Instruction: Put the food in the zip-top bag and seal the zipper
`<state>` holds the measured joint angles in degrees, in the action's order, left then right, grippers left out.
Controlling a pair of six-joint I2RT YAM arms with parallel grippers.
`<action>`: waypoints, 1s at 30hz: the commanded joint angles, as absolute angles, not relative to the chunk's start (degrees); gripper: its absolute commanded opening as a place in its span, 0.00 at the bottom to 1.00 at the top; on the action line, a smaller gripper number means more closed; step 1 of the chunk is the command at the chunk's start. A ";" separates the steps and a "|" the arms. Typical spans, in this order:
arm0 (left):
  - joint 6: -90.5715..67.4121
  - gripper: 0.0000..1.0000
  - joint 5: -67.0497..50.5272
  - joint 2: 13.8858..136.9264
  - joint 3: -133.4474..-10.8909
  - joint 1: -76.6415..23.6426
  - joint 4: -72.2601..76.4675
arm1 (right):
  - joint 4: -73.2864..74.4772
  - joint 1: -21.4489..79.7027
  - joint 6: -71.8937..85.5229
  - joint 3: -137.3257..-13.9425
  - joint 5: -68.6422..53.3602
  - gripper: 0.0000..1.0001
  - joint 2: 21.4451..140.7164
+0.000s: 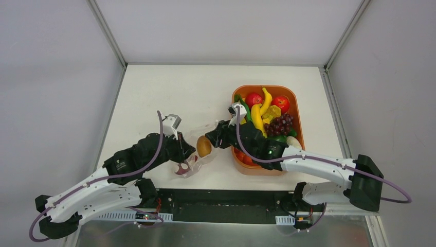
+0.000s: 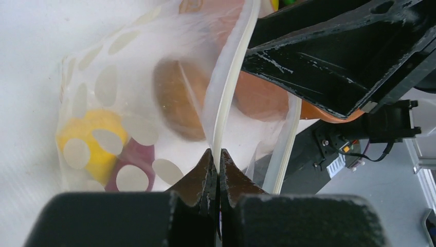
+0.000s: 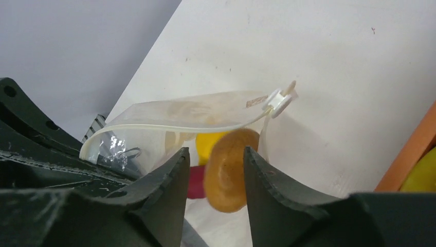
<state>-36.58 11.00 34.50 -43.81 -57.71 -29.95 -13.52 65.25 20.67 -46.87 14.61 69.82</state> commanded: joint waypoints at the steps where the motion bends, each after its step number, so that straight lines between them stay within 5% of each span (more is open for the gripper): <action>1: -35.31 0.00 14.23 32.93 -46.48 -57.85 -30.57 | -16.09 66.15 16.00 -51.56 17.09 0.49 71.27; 4: -35.59 0.00 15.85 32.70 -46.49 -57.92 -31.32 | -14.25 66.24 15.20 -51.82 17.48 0.57 70.61; 15: -36.18 0.00 20.02 33.85 -45.64 -57.90 -32.43 | -15.98 66.24 17.45 -44.26 8.39 0.60 54.40; 30: -36.55 0.00 19.98 35.06 -41.83 -57.91 -28.96 | 13.11 66.02 16.95 -47.28 35.40 0.54 45.56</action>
